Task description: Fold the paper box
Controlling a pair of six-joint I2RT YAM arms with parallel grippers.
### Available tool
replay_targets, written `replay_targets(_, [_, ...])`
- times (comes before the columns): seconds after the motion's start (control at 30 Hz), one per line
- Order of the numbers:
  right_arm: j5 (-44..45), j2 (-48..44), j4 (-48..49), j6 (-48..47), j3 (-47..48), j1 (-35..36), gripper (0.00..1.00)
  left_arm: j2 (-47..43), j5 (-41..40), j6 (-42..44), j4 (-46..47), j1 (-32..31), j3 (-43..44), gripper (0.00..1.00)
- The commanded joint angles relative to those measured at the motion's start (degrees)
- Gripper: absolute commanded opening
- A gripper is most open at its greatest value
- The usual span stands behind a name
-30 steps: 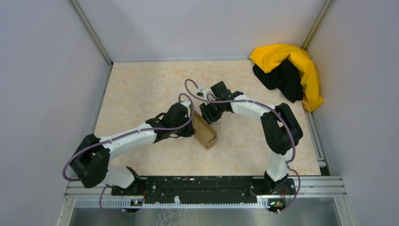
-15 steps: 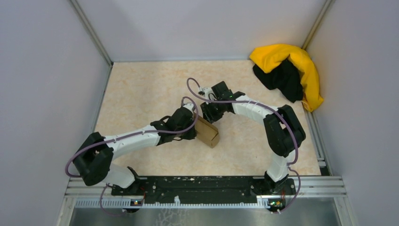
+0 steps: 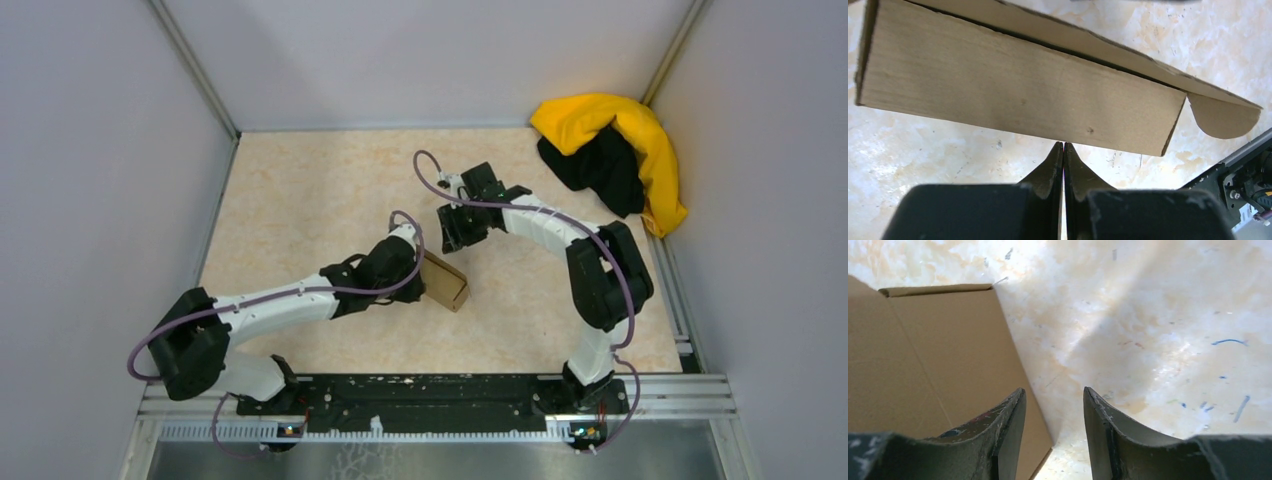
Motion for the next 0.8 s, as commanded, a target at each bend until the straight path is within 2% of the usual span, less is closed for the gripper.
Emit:
replay_targets(0.0, [2.24,-3.04,-0.07,0.92,2.59,-2.62,0.46,-0.45,-1.56,-1.8,1.76,-2.21,-0.59,0.06])
replay_targets(0.37, [7.22,-14.74,-2.13,4.02,-3.99,-8.13,0.48,6.33,-4.08,-2.97,3.45,-8.88,4.38,0.06])
replay_targets(0.6, [11.17,-25.1,-3.45,5.31,-9.14,-8.93,0.48,11.95,-4.52,-2.13,5.33,-10.33,8.35,0.06])
replay_targets(0.77, [11.36,-29.25,-3.41,5.83,-12.19,-10.06,0.48,16.42,-5.25,-0.5,5.6,-10.8,12.73,0.06])
